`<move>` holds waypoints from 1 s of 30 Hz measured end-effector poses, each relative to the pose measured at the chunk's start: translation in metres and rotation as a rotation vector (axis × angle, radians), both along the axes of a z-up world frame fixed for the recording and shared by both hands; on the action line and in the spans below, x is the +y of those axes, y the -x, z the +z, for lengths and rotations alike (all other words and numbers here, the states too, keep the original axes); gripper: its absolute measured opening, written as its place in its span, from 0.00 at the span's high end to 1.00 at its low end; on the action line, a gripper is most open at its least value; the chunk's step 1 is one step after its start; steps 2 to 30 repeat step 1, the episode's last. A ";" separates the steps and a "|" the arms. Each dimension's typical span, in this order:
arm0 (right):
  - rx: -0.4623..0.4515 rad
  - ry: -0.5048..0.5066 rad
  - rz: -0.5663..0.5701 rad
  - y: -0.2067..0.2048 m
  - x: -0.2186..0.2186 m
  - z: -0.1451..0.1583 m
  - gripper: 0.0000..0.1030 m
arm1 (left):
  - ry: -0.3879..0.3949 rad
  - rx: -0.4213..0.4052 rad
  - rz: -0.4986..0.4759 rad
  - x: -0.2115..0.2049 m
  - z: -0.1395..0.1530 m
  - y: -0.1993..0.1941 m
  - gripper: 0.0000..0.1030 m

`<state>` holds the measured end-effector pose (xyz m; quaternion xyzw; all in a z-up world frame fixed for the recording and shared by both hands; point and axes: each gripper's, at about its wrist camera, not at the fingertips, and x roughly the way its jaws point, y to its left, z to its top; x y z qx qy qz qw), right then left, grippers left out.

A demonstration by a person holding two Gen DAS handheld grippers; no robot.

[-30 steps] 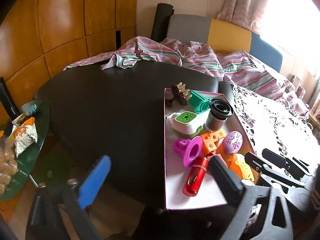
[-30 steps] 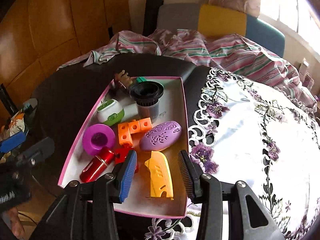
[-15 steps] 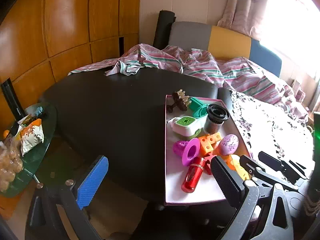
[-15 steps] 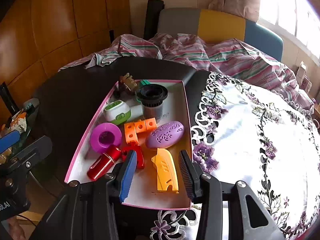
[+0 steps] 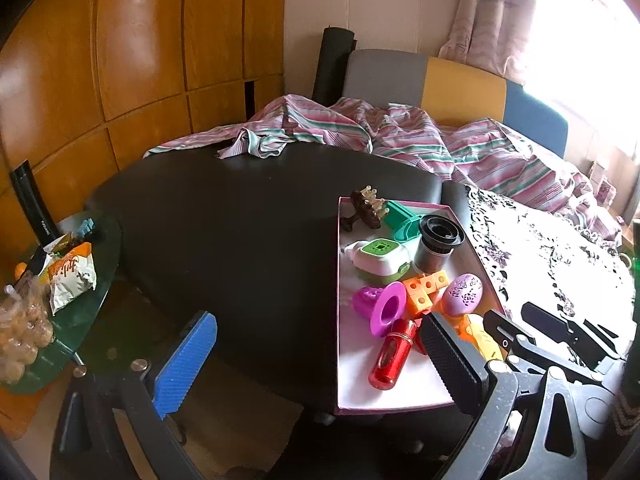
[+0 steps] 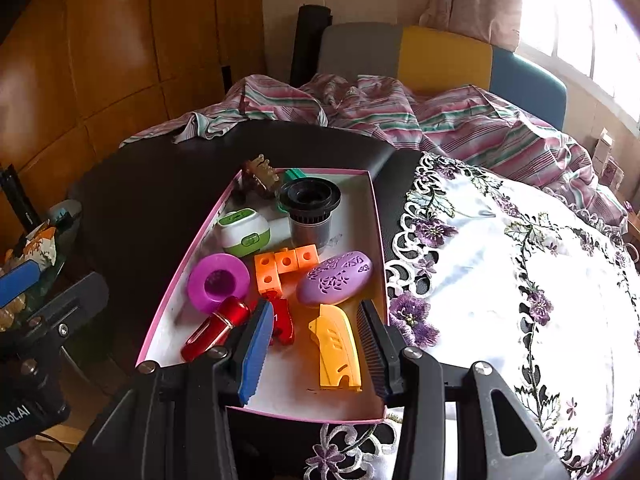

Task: Organize rigid objects

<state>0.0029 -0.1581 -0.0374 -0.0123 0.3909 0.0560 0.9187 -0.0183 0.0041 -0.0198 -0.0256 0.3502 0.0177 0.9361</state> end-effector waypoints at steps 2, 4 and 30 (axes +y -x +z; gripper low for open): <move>-0.002 -0.004 0.002 0.000 -0.001 0.000 0.58 | -0.001 0.002 0.000 0.000 0.000 -0.001 0.00; -0.002 -0.004 0.002 0.000 -0.001 0.000 0.58 | -0.001 0.002 0.000 0.000 0.000 -0.001 0.00; -0.002 -0.004 0.002 0.000 -0.001 0.000 0.58 | -0.001 0.002 0.000 0.000 0.000 -0.001 0.00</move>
